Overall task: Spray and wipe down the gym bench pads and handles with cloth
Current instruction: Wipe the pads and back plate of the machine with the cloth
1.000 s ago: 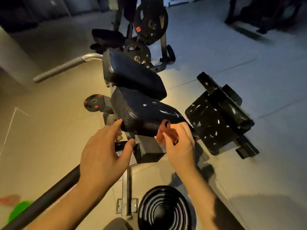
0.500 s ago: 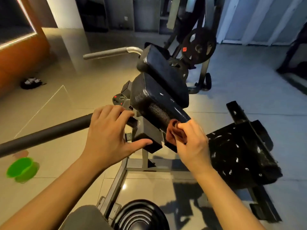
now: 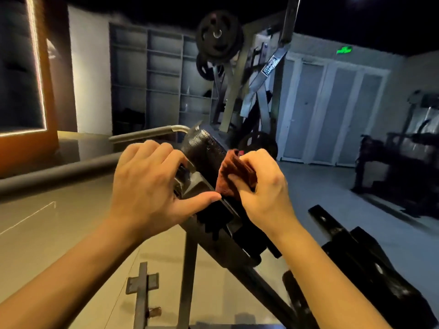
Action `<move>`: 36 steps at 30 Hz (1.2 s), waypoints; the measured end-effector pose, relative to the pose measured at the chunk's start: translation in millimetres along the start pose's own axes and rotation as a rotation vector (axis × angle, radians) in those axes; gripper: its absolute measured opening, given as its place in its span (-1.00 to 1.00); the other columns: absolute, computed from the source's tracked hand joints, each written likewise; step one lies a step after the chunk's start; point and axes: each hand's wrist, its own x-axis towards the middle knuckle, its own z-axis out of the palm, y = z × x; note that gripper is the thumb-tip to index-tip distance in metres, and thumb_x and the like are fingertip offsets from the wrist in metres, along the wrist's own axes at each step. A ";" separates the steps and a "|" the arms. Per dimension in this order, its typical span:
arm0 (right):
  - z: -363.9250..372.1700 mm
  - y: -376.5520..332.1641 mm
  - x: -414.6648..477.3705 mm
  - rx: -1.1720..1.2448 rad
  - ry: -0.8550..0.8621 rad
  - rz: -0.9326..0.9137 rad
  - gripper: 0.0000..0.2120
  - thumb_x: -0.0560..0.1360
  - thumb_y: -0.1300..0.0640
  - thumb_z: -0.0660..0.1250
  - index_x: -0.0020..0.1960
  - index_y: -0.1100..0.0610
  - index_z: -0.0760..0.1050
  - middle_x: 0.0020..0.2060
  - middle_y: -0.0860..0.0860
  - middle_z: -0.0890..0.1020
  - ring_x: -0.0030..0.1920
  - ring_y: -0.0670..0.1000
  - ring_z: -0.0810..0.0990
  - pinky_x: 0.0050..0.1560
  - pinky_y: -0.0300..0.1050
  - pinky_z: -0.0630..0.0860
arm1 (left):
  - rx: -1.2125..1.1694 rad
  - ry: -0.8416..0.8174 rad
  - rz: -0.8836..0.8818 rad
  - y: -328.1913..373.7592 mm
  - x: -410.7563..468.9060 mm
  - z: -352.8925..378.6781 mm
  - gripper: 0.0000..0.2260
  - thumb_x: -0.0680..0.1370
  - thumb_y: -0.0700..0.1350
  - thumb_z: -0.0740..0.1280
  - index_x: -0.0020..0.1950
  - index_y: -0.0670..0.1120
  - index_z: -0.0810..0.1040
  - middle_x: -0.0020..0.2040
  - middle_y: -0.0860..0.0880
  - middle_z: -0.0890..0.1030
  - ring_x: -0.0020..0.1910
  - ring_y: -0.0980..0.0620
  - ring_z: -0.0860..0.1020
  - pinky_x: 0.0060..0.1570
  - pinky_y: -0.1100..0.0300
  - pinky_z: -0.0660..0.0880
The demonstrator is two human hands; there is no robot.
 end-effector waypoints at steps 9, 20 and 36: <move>-2.1 33.1 -72.6 -0.050 0.142 0.042 -0.84 0.52 0.03 0.48 0.02 0.06 0.57 -0.10 -0.14 0.53 -0.04 -0.02 0.53 -0.03 0.10 0.53 | 0.052 0.182 0.071 8.6 -16.3 15.8 -0.28 0.50 0.56 0.07 -0.10 -0.10 0.55 -0.16 -0.07 0.54 -0.13 -0.10 0.43 0.02 -0.07 0.33; 7.8 -5.1 24.8 -0.028 0.006 0.000 -0.85 0.54 0.04 0.45 0.09 0.00 0.57 -0.06 -0.13 0.57 0.04 -0.02 0.52 0.16 0.16 0.51 | 0.015 0.167 0.076 -10.8 -1.7 21.7 -0.33 0.53 0.53 0.04 -0.06 -0.06 0.55 -0.16 -0.02 0.52 -0.13 -0.04 0.41 0.01 -0.03 0.32; 8.9 -12.4 41.4 -0.080 0.014 -0.022 -0.83 0.52 0.02 0.47 0.04 0.05 0.58 -0.12 -0.09 0.57 -0.02 0.03 0.53 0.07 0.18 0.52 | -0.019 0.120 0.056 -12.2 -2.6 20.0 -0.34 0.54 0.52 0.03 -0.06 -0.05 0.56 -0.08 -0.02 0.57 -0.05 -0.06 0.46 0.05 -0.04 0.34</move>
